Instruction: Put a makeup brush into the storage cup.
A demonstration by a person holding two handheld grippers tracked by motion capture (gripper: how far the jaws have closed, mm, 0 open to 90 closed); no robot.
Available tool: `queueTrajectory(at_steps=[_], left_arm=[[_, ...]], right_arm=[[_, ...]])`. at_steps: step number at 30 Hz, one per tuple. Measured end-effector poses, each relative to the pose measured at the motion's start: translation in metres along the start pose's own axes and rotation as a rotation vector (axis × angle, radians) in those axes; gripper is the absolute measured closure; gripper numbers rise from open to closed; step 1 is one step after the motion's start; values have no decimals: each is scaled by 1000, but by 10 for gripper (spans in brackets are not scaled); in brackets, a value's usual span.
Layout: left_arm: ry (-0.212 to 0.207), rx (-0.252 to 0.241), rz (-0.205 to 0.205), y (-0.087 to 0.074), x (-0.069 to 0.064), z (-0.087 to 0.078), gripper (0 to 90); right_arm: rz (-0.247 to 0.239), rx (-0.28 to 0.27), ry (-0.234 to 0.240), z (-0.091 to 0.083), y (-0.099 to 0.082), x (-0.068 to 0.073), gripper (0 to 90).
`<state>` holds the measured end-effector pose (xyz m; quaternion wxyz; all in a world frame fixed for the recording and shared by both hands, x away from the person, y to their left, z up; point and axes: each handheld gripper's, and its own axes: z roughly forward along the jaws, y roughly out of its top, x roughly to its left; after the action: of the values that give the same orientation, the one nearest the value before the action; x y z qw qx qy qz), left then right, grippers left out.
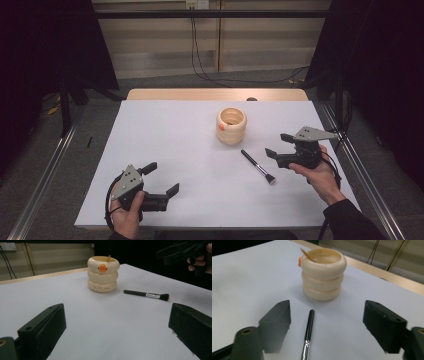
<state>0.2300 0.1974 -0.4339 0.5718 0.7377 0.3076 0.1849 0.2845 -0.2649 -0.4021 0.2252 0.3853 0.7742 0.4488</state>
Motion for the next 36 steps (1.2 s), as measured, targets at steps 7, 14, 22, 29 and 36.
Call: queueTrajectory(at_steps=[7, 14, 22, 29, 36], left_arm=[[-3, 3, 0, 0, -1, 1, 11], [-4, -3, -1, 0, -1, 0, 12], [-1, 1, -7, 0, -1, 0, 12], [-2, 2, -8, 0, -1, 0, 12], [-2, 5, 1, 0, 1, 0, 12]], right_arm=[[20, 158, 41, 8, 4, -3, 357], [53, 337, 82, 21, 12, -1, 391], [42, 510, 120, 38, 12, -4, 460], [60, 602, 161, 49, 12, -6, 532], [54, 663, 189, 57, 14, -10, 560]])
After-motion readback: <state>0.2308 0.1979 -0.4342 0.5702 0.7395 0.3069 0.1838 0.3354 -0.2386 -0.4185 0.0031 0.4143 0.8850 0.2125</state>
